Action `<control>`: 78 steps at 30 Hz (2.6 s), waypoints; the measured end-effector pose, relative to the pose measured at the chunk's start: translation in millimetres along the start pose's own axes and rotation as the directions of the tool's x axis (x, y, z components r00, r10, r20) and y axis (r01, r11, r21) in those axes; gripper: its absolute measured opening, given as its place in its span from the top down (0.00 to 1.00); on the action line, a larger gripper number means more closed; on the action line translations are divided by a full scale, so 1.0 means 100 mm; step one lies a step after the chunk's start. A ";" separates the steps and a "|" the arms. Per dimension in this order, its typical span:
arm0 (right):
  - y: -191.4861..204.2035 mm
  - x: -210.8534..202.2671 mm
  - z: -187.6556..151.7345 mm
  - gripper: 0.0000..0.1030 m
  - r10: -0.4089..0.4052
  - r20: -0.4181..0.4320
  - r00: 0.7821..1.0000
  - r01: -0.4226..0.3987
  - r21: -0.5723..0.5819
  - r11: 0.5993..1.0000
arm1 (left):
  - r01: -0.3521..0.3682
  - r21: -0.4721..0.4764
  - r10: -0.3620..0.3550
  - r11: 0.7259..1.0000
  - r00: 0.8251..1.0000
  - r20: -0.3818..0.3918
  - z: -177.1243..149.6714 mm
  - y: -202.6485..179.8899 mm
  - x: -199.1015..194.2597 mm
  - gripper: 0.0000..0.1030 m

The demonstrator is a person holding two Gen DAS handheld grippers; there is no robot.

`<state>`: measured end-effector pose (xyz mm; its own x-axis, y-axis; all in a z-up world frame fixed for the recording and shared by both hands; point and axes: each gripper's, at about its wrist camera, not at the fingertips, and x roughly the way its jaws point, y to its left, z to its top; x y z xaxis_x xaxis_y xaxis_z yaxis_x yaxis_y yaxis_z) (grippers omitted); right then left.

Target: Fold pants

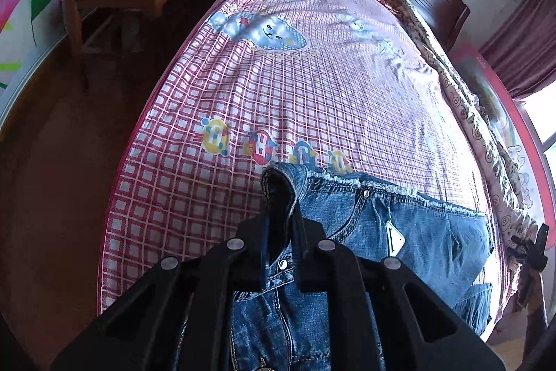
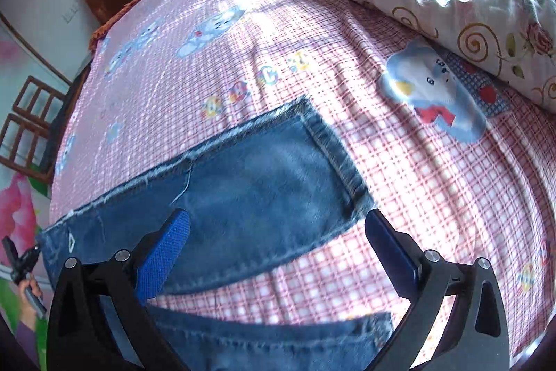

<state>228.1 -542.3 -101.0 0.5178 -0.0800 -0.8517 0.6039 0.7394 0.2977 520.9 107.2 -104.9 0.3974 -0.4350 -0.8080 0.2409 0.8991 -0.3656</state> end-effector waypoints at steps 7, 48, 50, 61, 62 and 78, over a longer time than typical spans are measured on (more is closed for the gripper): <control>-0.02 0.65 0.69 0.09 -0.023 -0.094 0.995 0.016 -0.073 0.997 | -0.060 -0.033 0.059 0.998 0.998 -0.030 -0.05 -0.03 0.19 0.91; -0.15 -1.00 -0.85 0.84 0.027 0.218 0.976 0.042 -0.307 0.951 | 0.316 -0.143 -0.256 0.938 0.909 0.330 -1.07 0.14 -1.38 0.91; -0.31 -1.01 -1.11 0.84 0.028 0.204 0.979 0.032 -0.284 0.958 | 0.350 -0.160 -0.278 0.923 0.894 0.350 -1.30 0.20 -1.49 0.91; -0.77 -0.53 -2.12 0.75 -0.050 0.078 0.996 0.070 -0.283 0.957 | 0.098 -0.358 -0.059 0.929 0.991 0.118 -2.69 0.73 -1.25 0.84; -0.78 -0.57 -2.15 0.64 -0.075 0.092 0.993 0.098 -0.274 0.957 | 0.105 -0.401 -0.060 0.910 0.990 0.124 -2.82 0.81 -1.25 0.84; -0.99 -1.05 -2.84 0.57 0.093 0.032 0.995 -0.094 0.039 0.995 | 0.346 -0.605 -0.208 0.717 0.935 0.288 -3.07 0.32 -1.24 0.36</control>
<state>-58.2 -417.7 -163.1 0.5910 -0.0320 -0.8061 0.5755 0.7170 0.3934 208.0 205.1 -158.6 0.5766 -0.6080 -0.5458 -0.2248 0.5241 -0.8214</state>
